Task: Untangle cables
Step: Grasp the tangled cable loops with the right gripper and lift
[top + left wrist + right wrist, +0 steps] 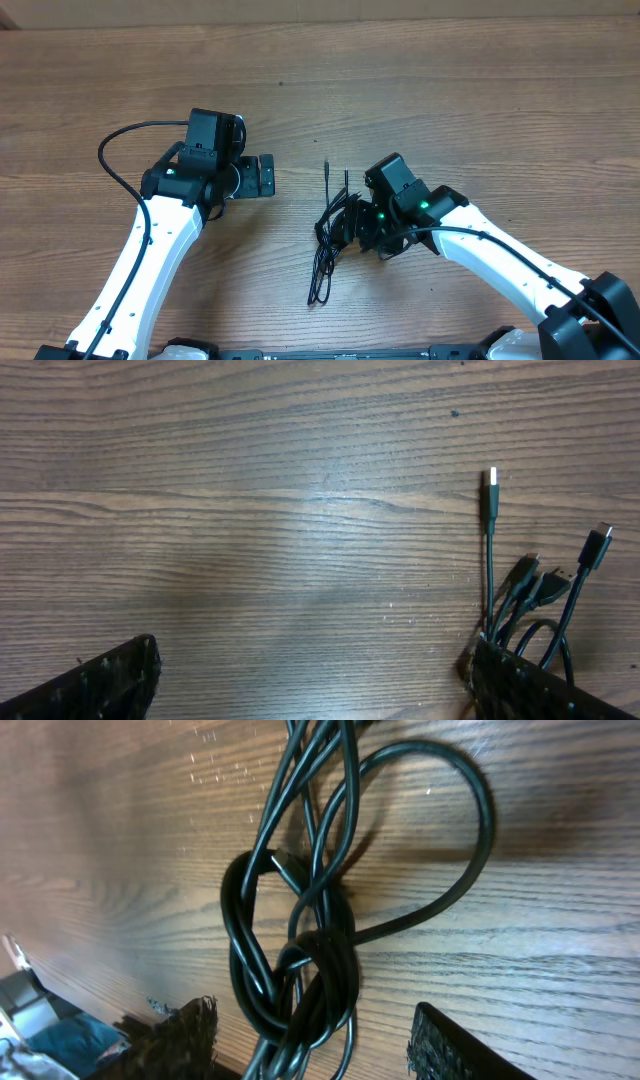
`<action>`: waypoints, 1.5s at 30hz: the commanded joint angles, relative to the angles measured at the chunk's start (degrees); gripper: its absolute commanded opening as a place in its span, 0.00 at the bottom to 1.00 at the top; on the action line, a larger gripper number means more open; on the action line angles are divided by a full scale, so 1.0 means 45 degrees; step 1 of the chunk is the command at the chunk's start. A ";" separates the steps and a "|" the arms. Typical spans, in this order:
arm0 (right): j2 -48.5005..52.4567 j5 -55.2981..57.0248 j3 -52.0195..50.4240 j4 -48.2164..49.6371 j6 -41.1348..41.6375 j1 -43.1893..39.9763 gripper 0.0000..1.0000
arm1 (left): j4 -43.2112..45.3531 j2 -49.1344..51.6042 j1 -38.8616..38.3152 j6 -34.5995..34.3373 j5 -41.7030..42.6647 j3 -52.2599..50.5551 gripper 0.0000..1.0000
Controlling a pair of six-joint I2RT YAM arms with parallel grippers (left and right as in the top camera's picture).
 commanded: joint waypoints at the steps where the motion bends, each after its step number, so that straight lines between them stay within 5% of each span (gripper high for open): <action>1: 0.0053 0.0107 -0.0476 0.0350 -0.0233 0.0452 0.61 | 0.0015 0.0005 0.0068 -0.0010 -0.0175 0.0267 1.00; 11: 0.0053 -0.0063 -0.0971 0.1685 -0.0151 0.0840 0.60 | 0.0015 0.0005 0.0073 0.0126 -0.0170 0.0262 1.00; 22: 0.1326 -0.0627 -0.1025 0.2244 -0.0194 0.0840 0.44 | 0.0301 0.0005 0.0073 0.0160 -0.0170 0.0257 1.00; 32: 0.1564 -0.0704 -0.0996 0.2589 -0.0243 0.0729 0.04 | 0.0194 0.0005 0.0073 0.0656 -0.0175 0.0262 1.00; 40: 0.1559 -0.1933 -0.0277 0.2987 -0.1991 -0.0631 0.04 | -0.0379 0.0005 0.0044 0.0729 -0.0073 0.0257 1.00; 45: 0.1559 -0.4265 0.0257 0.5552 -0.3517 -0.1462 0.04 | -0.0393 0.0005 0.0044 0.2380 0.1773 0.0262 1.00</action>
